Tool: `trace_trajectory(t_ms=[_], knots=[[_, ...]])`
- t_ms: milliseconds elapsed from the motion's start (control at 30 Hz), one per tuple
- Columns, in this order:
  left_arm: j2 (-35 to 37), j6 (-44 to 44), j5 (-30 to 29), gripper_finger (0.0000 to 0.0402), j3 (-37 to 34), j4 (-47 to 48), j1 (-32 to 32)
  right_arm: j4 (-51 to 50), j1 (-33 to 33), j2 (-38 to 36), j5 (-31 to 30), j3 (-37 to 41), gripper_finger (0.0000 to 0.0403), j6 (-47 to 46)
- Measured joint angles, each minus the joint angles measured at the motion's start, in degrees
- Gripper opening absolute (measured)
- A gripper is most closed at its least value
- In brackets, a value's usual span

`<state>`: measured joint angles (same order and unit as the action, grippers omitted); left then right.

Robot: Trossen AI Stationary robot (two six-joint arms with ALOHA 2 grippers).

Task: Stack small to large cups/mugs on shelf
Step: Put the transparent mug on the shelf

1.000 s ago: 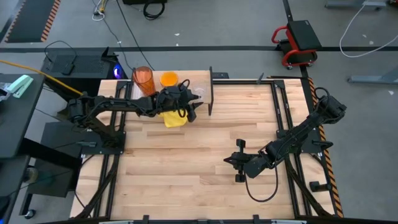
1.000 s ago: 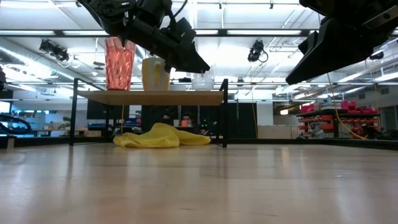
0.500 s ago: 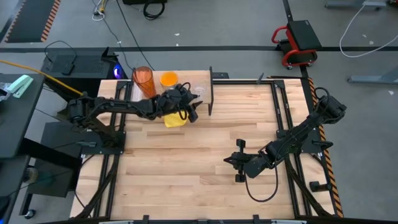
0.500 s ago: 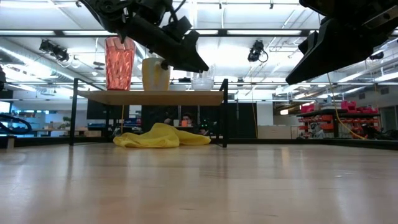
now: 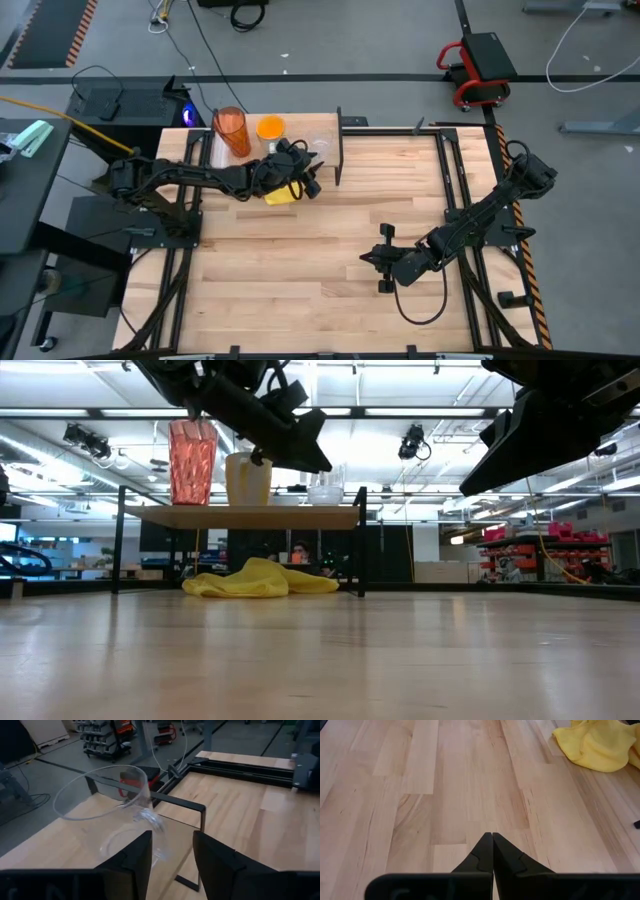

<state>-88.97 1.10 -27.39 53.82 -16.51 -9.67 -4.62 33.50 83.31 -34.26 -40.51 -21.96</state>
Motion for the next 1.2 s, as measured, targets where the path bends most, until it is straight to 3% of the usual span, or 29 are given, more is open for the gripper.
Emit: trace_trajectory(t_ms=[267,633,1200], knots=[[0.00,1.32,-6.28,0.0152,0.00,0.00,2.06,0.00,0.01,0.00,0.02,0.00,0.0005,-0.20],[0.00,2.78,-7.10,0.0151,0.00,0.02,4.52,0.00,0.01,0.00,0.01,0.00,0.0005,-0.37],[0.00,1.95,-15.92,0.0151,0.00,0.16,12.22,-0.09,0.01,0.00,0.02,0.00,0.0005,-0.59]])
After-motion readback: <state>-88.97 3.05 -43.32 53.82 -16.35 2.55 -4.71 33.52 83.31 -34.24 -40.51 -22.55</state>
